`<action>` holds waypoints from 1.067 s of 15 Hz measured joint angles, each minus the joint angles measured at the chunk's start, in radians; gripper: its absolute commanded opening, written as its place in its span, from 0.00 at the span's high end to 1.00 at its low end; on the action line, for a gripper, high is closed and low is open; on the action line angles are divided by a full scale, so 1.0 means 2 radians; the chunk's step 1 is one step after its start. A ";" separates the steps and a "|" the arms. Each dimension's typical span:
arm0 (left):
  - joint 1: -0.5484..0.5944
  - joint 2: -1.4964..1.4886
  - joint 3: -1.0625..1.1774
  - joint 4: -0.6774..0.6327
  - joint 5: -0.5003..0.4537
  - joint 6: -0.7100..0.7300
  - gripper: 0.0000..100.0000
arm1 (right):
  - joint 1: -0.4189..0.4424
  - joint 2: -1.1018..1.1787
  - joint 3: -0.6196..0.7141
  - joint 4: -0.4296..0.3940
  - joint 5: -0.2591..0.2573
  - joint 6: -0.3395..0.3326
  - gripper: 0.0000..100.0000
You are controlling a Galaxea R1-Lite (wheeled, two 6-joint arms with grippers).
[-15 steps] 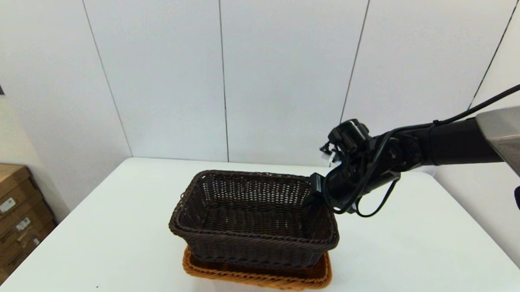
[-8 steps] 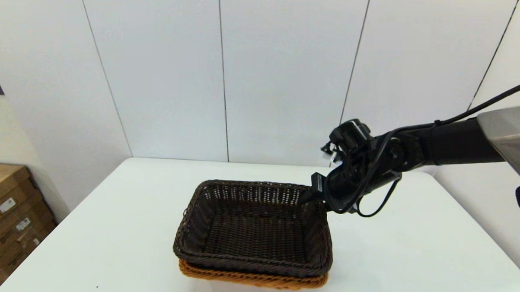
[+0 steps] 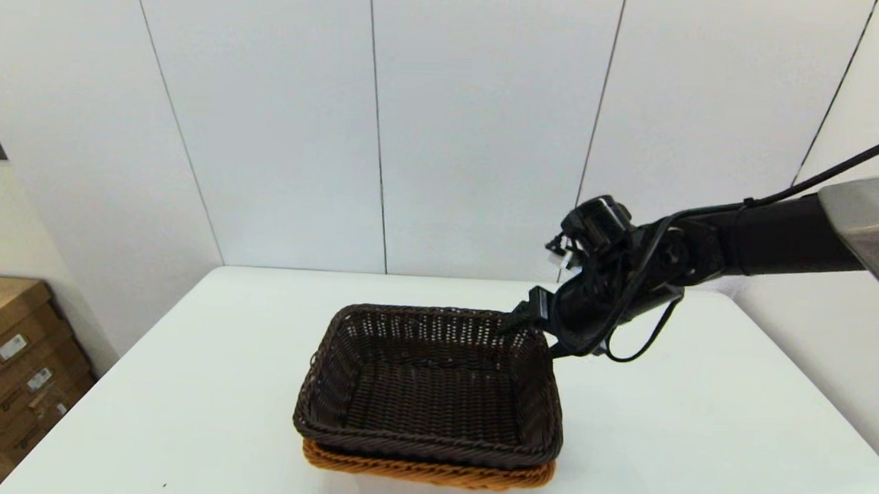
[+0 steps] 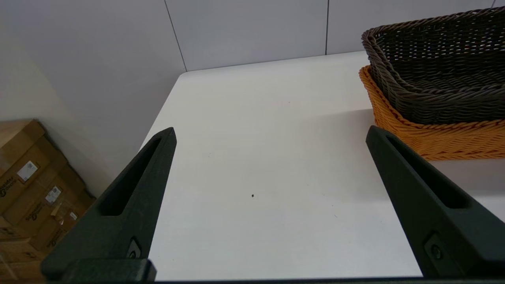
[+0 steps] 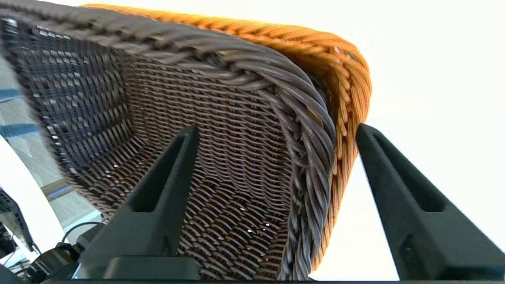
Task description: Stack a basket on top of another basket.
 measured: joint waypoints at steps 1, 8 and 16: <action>0.000 0.000 0.000 0.000 0.000 0.000 0.00 | -0.006 -0.010 0.000 0.001 0.000 -0.007 0.00; 0.000 0.000 0.000 0.000 0.000 0.000 0.00 | -0.043 -0.179 0.068 0.007 -0.013 -0.094 0.00; 0.000 0.000 0.000 0.000 0.000 0.000 0.00 | -0.078 -0.550 0.369 0.006 -0.092 -0.226 0.00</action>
